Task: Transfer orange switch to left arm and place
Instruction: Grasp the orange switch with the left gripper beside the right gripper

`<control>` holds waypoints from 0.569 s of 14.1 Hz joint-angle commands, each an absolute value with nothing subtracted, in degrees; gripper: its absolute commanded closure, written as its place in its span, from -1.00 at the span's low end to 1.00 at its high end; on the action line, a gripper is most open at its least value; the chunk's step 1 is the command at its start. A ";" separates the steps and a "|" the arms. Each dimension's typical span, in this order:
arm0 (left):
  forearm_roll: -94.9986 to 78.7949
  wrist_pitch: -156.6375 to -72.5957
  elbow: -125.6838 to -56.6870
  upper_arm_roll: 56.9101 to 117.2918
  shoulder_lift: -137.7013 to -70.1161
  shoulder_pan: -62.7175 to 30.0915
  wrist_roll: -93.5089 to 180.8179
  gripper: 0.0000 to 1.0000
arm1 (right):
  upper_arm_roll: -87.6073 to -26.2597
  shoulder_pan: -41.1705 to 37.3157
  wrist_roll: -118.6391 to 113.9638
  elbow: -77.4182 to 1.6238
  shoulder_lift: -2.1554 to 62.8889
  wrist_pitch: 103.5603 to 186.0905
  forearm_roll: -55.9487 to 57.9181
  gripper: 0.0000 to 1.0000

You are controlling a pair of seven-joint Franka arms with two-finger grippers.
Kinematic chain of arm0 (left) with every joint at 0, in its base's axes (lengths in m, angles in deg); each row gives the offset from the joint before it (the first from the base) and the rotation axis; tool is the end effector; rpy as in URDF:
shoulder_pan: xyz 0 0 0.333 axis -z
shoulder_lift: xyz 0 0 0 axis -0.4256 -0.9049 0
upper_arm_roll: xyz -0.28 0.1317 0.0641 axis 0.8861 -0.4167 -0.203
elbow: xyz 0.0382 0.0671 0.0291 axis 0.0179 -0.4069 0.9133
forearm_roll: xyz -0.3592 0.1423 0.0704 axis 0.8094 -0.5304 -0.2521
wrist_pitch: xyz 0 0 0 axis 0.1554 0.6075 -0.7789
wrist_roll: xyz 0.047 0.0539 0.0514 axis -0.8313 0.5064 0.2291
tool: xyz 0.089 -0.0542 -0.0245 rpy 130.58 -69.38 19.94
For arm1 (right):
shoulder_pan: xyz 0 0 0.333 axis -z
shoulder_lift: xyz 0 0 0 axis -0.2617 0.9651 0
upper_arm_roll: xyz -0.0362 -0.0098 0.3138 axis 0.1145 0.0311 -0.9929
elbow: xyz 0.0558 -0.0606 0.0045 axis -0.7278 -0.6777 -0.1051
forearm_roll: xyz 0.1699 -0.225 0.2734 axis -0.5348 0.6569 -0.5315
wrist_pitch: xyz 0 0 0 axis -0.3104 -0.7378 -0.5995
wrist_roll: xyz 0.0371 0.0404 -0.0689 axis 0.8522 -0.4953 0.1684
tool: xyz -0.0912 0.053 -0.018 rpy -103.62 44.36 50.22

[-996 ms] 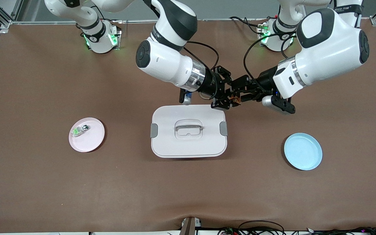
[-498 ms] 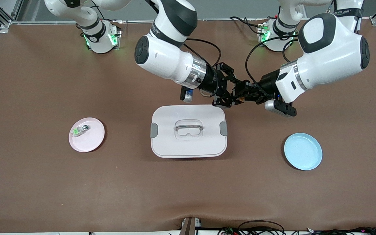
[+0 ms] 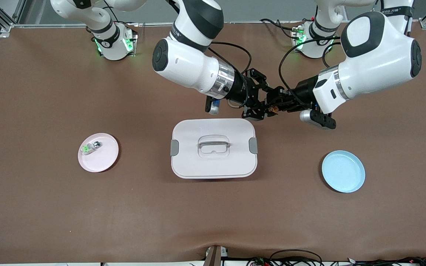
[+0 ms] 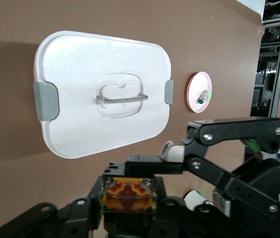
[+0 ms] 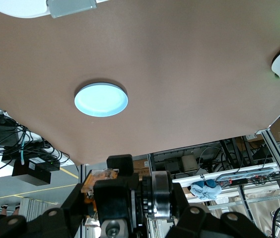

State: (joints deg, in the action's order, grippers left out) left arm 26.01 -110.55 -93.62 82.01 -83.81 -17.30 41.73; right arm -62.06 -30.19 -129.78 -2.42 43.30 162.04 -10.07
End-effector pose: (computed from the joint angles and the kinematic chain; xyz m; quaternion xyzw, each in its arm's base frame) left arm 0.5515 -0.2541 0.5235 0.9338 -0.0070 -0.0363 0.3558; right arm 0.5398 0.5628 0.5182 -0.5731 0.6875 0.3332 0.2963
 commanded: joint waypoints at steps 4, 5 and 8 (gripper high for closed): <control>24.06 -108.72 -92.99 81.87 -82.77 -19.55 40.98 1.00 | -61.50 -30.18 -129.71 -0.66 44.43 162.27 -10.95 1.00; 21.69 -108.72 -92.81 81.87 -82.94 -19.65 40.90 1.00 | -61.50 -30.09 -129.89 -0.66 44.43 162.18 -10.95 1.00; 14.57 -108.72 -92.72 81.78 -83.38 -21.66 39.50 1.00 | -61.24 -31.06 -129.72 -0.58 44.26 162.36 -10.25 -1.00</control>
State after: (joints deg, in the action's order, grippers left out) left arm 19.90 -109.72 -92.75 82.20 -83.78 -18.01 41.68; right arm -62.15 -30.92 -129.58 -1.68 44.33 163.84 -10.13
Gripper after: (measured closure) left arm 0.599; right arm 0.211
